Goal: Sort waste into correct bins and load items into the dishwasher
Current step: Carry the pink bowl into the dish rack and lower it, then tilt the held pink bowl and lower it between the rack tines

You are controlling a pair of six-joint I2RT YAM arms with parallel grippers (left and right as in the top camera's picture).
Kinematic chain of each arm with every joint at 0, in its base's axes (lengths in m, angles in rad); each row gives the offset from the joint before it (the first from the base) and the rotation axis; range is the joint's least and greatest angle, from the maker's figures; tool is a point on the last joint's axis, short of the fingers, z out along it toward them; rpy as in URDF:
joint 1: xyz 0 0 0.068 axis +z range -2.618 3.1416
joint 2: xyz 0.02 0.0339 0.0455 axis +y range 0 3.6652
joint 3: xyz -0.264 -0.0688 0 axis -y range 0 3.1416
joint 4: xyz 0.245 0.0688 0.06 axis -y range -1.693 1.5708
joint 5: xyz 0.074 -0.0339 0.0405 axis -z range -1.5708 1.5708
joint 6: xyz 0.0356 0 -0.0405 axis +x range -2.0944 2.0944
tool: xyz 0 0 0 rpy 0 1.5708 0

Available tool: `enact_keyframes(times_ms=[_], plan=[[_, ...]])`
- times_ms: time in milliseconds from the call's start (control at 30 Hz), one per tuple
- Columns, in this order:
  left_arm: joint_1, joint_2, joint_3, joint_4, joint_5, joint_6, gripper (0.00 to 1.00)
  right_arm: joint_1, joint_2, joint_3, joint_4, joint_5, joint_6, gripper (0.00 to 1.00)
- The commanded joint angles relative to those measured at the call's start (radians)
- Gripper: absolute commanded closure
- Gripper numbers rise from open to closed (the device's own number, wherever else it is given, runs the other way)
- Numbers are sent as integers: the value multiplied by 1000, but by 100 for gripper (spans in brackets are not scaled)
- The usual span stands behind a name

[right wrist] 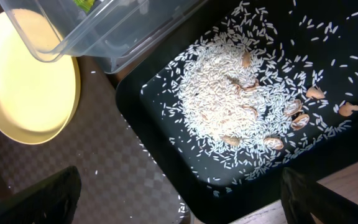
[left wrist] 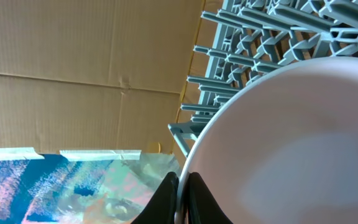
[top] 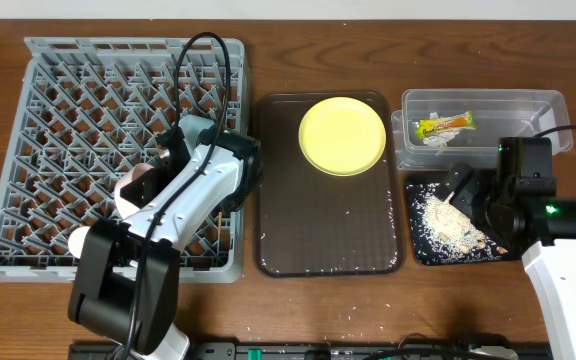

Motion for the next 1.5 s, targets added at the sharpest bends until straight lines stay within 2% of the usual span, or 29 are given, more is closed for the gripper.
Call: enact_keyframes(times_ms=[0, 733, 1200, 1467], plan=[[-2, 2, -8, -16, -69, 2, 92, -5, 0, 2, -1, 10, 9, 1], [-32, 2, -8, -16, -35, -6, 93, -5, 0, 2, -1, 10, 9, 1], [-82, 2, -8, -88, -20, -34, 93, -5, 0, 2, -1, 10, 9, 1], [-66, 2, -8, -86, -140, -21, 92, -5, 0, 2, -1, 10, 9, 1]])
